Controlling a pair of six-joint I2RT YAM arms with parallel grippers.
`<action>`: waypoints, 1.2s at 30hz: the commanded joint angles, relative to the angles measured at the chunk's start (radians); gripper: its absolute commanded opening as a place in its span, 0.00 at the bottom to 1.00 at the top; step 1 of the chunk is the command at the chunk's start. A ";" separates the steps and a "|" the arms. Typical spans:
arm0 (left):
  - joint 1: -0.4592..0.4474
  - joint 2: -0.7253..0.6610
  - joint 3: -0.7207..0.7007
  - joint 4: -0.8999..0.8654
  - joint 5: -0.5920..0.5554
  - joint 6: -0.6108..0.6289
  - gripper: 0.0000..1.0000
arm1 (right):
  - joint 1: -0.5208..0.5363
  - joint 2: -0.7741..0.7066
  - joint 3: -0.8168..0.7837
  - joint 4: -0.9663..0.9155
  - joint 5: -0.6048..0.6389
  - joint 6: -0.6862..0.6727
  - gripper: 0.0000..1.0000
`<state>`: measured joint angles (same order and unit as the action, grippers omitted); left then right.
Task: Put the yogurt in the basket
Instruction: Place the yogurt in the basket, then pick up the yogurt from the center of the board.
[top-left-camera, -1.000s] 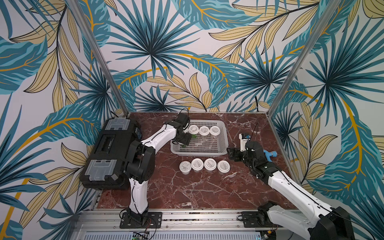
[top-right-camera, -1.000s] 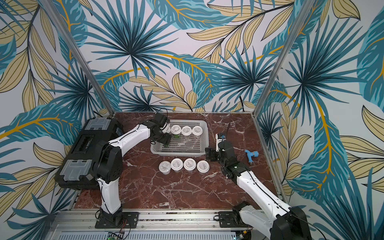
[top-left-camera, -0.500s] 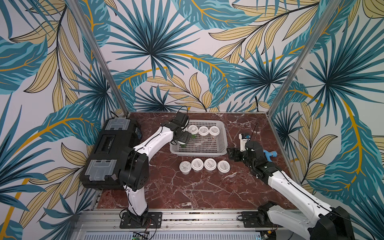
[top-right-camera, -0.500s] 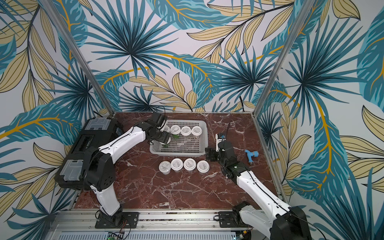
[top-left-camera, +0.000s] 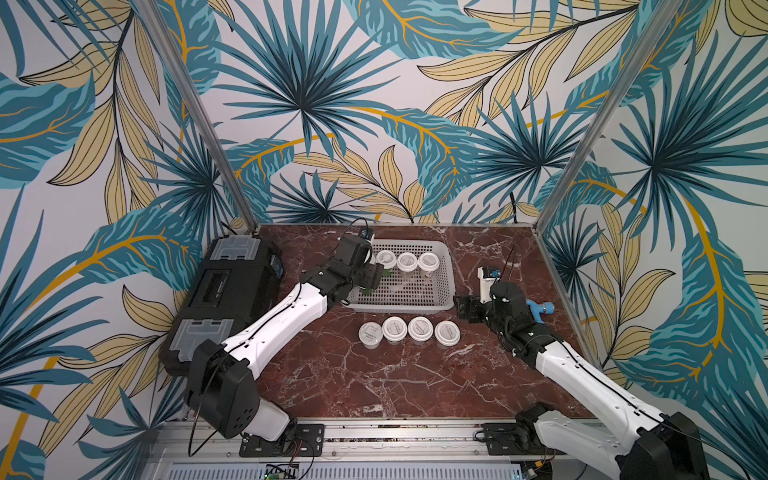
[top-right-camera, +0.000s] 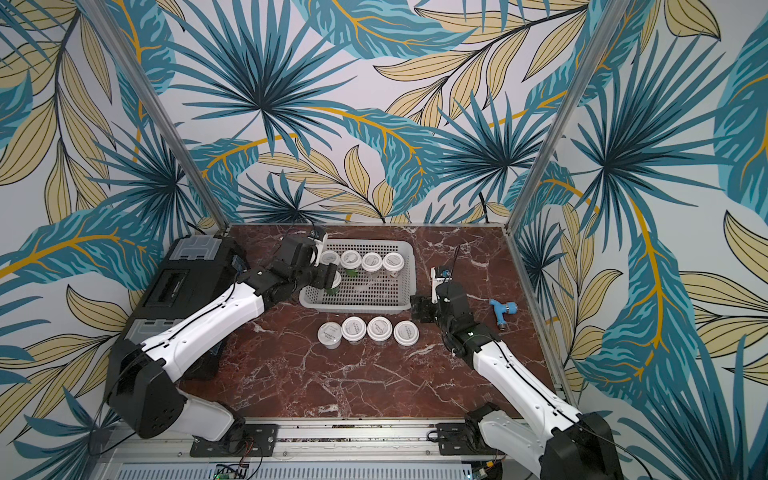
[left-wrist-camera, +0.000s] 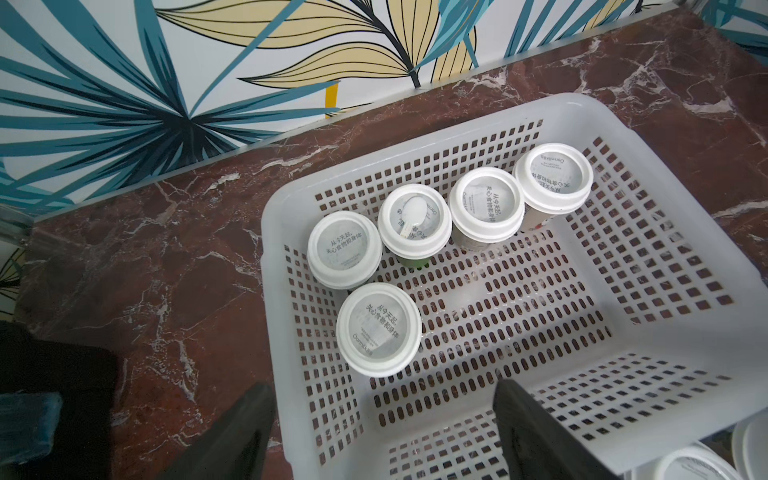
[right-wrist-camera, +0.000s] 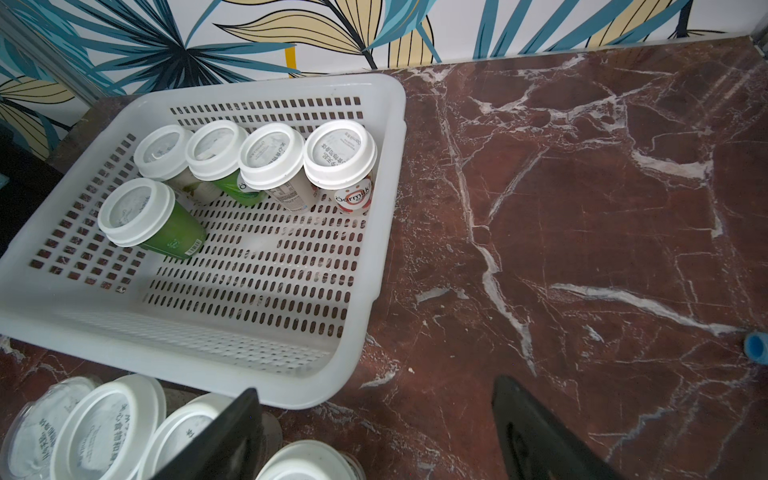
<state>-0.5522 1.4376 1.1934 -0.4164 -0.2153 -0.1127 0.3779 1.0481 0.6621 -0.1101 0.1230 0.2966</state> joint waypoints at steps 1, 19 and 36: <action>-0.039 -0.096 -0.113 0.166 -0.030 -0.002 0.87 | 0.004 -0.032 0.027 -0.033 -0.018 -0.002 0.90; -0.051 -0.451 -0.536 0.519 -0.063 -0.053 0.86 | 0.134 -0.133 0.298 -0.639 -0.036 0.028 0.92; -0.039 -0.454 -0.551 0.520 -0.096 -0.078 0.95 | 0.210 -0.015 0.271 -0.748 -0.002 0.069 0.88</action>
<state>-0.5983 0.9966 0.6697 0.0898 -0.2924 -0.1745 0.5804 1.0092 0.9562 -0.8391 0.0940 0.3565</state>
